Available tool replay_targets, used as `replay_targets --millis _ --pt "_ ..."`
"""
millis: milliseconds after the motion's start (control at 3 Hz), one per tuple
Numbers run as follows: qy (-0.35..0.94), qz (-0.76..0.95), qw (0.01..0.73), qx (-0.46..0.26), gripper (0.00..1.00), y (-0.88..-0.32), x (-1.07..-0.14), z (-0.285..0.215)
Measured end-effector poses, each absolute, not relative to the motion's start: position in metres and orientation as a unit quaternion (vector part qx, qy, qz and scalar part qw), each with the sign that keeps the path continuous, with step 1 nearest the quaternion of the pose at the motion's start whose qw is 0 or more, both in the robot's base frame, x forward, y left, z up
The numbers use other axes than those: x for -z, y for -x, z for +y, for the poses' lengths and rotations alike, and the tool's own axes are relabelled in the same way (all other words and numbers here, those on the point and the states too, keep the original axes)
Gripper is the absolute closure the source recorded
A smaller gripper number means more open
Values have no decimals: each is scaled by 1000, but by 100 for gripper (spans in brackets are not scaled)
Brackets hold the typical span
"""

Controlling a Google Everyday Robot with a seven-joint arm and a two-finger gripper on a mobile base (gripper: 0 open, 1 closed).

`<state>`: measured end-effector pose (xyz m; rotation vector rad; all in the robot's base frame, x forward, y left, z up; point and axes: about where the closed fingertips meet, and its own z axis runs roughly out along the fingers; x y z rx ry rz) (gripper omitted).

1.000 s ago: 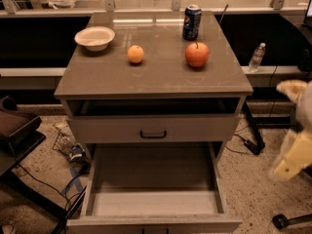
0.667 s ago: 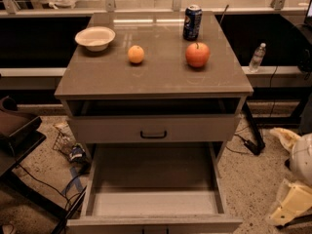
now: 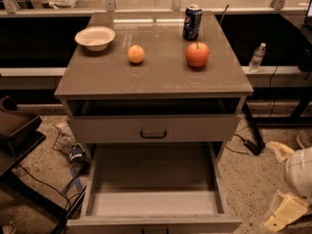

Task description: Close middle drawer

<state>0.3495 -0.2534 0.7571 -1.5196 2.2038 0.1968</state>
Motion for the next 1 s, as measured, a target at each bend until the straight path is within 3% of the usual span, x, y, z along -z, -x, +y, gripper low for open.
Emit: replay_targets --millis 333,1000 --pt "532 803 238 -125 16 -337 -668 -255" --pt "515 795 244 -208 63 -309 -517 -248"
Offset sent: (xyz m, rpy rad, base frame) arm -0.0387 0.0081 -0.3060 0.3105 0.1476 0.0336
